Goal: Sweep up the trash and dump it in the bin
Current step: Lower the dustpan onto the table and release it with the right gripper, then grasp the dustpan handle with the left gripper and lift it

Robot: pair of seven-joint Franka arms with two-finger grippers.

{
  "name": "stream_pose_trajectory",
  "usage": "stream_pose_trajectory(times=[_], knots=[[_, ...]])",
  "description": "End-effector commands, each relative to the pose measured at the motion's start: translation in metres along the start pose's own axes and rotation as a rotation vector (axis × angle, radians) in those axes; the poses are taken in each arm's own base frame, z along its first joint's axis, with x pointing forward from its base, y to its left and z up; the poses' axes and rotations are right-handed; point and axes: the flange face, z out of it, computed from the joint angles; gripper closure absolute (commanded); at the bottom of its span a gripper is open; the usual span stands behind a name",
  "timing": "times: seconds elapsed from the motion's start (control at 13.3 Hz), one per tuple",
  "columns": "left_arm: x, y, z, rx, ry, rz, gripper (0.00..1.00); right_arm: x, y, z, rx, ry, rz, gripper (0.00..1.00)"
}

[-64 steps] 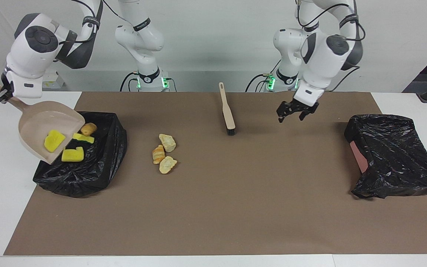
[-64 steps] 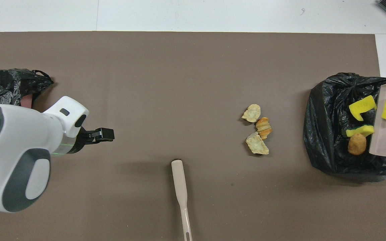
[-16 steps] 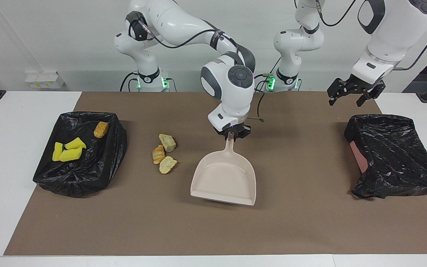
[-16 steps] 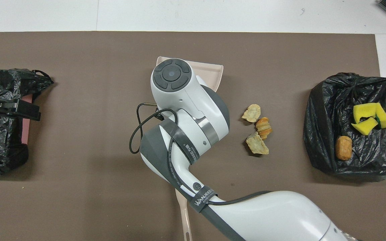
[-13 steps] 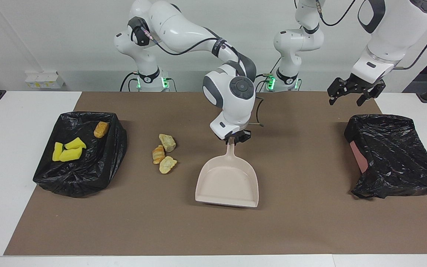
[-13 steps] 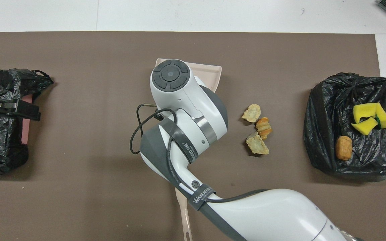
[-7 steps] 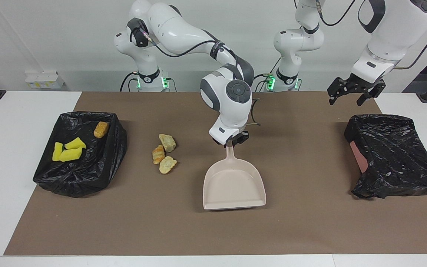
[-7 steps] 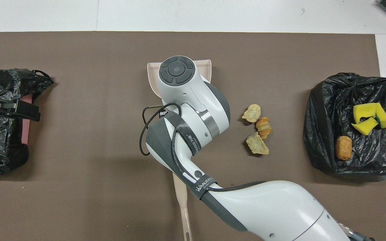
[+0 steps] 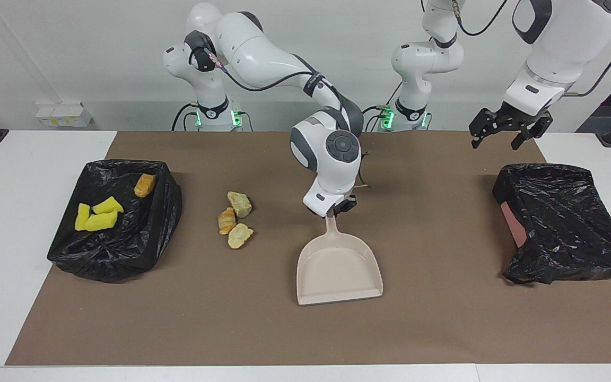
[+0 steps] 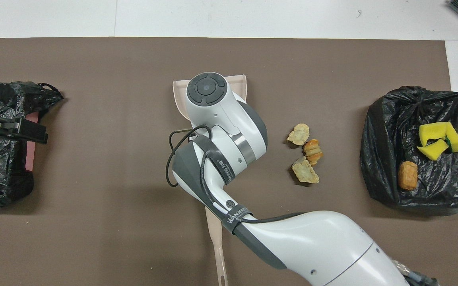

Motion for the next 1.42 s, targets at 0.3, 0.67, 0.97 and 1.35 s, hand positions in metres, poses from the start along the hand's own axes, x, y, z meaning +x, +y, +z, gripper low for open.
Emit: stream_pose_trajectory(times=[0.3,0.67,0.97,1.35], knots=[[0.006,0.007,0.004,-0.061,0.038,-0.005,0.00,-0.016,0.010,-0.053,0.042,0.037,-0.001,0.21],[0.049,0.058,0.052,-0.079,0.091,0.016,0.00,-0.144,0.042,-0.107,0.025,-0.054,-0.040,0.18],[0.074,0.123,0.097,-0.091,0.106,0.079,0.00,-0.258,0.038,-0.079,0.008,-0.070,-0.126,0.18],[0.084,0.216,0.157,-0.066,0.120,-0.030,0.00,-0.321,0.017,-0.029,0.030,-0.105,-0.143,0.20]])
